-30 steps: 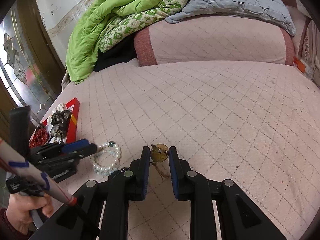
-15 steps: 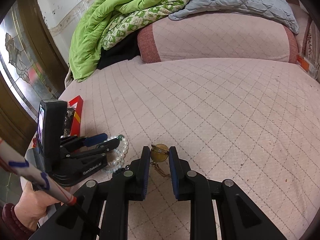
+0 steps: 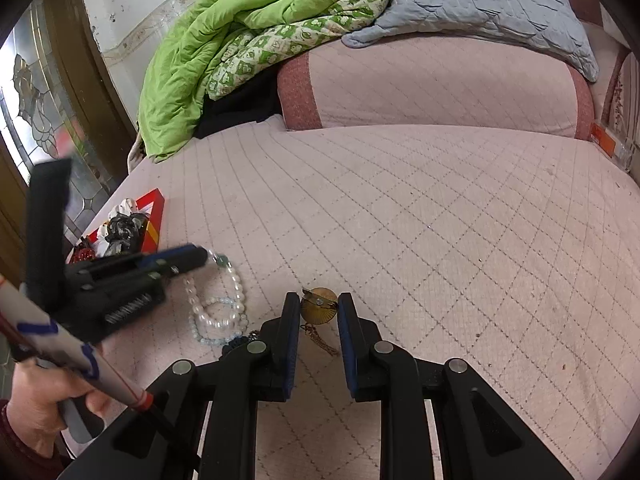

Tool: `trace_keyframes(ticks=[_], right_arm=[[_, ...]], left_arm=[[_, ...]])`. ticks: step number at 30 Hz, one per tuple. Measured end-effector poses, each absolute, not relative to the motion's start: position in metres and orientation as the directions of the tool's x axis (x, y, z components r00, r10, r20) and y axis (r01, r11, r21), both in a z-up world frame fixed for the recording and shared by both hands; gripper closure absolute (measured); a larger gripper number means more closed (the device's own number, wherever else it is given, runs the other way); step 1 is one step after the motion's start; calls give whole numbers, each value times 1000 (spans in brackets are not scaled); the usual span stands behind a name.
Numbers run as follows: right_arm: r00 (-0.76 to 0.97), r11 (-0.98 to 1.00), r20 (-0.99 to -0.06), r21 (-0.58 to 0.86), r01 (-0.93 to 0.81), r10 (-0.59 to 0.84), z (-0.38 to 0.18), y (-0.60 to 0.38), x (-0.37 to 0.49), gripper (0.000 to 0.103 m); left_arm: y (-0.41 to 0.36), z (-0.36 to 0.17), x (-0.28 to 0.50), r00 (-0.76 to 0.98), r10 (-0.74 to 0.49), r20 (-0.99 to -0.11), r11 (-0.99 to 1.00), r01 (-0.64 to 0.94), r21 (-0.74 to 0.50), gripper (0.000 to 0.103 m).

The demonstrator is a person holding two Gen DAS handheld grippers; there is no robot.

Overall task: Organize jewelry
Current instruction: 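Lift and carry the pearl bracelet and gold pendant over the tray with both tools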

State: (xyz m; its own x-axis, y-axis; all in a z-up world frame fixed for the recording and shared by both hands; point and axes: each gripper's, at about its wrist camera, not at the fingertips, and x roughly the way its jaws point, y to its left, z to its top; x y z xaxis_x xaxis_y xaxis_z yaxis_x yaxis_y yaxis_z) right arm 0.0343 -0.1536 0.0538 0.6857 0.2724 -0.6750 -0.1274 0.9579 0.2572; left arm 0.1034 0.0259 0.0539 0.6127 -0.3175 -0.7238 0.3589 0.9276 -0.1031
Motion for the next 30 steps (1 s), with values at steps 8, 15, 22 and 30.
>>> trace_keyframes(ticks=[8, 15, 22, 30], right_arm=[[698, 953, -654, 258, -157, 292, 64, -139, 30, 83], [705, 941, -625, 266, -211, 335, 77, -110, 25, 83], [695, 927, -613, 236, -292, 375, 83, -54, 23, 83], [687, 915, -611, 183, -360, 393, 94, 6, 11, 83]], left_arm=[[49, 84, 84, 671, -314, -672, 935, 341, -97, 94], [98, 105, 65, 714, -298, -634, 949, 291, -119, 94], [154, 107, 58, 733, -256, -630, 966, 209, -150, 94], [206, 99, 47, 732, -229, -642, 973, 157, -168, 94]])
